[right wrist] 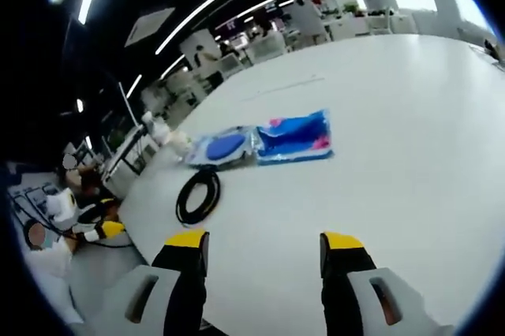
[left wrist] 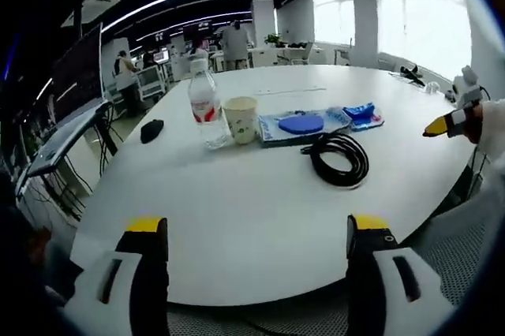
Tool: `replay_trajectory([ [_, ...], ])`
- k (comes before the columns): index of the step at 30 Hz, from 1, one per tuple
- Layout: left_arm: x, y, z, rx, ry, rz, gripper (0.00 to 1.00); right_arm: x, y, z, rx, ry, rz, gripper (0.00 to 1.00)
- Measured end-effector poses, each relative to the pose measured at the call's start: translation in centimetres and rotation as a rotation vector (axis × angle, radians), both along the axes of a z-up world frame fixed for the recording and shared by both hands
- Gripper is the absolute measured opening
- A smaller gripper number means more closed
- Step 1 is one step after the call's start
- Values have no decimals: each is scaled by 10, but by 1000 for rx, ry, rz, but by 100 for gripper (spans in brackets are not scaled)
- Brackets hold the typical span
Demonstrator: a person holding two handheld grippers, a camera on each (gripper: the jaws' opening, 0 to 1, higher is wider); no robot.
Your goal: Arrange the tabletop items into an orderly group along one side of the table until the central work area is clear of visible clutter.
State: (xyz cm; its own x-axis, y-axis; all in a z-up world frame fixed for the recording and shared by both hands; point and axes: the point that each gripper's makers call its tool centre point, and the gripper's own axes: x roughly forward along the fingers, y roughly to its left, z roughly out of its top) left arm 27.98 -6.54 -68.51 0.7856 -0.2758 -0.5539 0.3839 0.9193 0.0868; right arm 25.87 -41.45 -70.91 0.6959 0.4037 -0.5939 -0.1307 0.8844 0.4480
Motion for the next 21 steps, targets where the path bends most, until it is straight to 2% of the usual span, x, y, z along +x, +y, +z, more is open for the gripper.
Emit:
replay_trajectory([
  [7,3,2,7,-53,-24,32,100,-10,14,-3,-6,8,47,57],
  [11,6,6,9,-131,-15,88,99,-12,14,-5,-6,9,55,57],
  [15,5,8,5,-98,-4,88,100,-14,20,-6,-10,10,73,57],
  [21,2,8,0,-68,16,75,94,-12,37,-3,-25,-1,139,58],
])
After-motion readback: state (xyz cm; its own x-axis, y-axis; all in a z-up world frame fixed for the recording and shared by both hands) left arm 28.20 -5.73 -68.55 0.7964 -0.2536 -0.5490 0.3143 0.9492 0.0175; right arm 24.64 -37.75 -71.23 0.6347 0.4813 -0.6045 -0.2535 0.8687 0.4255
